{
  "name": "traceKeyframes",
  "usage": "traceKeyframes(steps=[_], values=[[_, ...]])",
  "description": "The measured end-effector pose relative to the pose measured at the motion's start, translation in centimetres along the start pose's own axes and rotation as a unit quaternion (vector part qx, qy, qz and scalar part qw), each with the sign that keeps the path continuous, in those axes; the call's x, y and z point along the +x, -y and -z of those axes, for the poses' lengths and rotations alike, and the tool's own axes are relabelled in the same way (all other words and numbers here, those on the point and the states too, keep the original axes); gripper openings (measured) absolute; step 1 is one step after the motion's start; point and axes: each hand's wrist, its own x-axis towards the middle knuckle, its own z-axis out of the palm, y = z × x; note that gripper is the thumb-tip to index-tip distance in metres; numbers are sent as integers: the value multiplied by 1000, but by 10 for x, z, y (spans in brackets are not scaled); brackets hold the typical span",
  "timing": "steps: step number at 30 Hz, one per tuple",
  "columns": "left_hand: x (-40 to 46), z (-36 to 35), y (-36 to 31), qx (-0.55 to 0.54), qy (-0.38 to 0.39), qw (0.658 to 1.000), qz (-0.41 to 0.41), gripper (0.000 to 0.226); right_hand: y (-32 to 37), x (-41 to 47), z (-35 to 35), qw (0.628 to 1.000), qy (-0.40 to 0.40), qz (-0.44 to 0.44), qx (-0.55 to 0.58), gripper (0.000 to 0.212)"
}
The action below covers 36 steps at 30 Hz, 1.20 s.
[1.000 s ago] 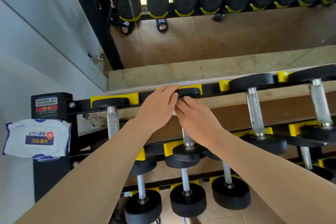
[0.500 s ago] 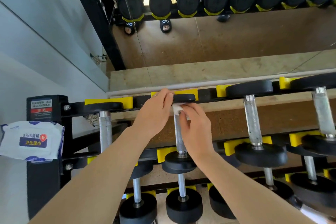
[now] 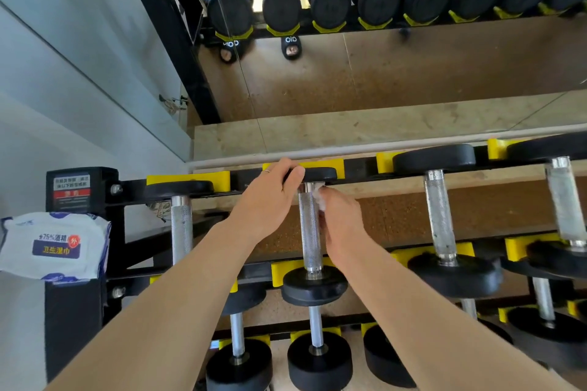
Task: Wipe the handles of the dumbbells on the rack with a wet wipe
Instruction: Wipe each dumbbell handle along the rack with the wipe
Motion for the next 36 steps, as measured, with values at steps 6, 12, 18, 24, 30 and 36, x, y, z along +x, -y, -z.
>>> traceKeyframes(steps=[6, 12, 18, 24, 30, 36], values=[[1, -1, 1, -3, -2, 1000, 8, 30, -25, -18, 7, 813, -63, 460, -352, 13], [2, -1, -5, 3, -1, 1000, 18, 23, -28, -14, 20, 659, 20, 525, -537, 19], [1, -2, -6, 1, -5, 1000, 30, 27, -10, -12, 72, 622, 161, 530, -554, 20], [-2, -4, -5, -22, -6, 999, 43, 28, 9, -5, 42, 968, -53, 182, -164, 16], [-1, -3, -2, -24, -9, 999, 37, 26, 0, -5, -5, 983, -51, 116, -130, 33], [1, -3, 1, -44, -5, 999, 32, 25, -18, -24, 26, 739, 53, 500, -449, 13]])
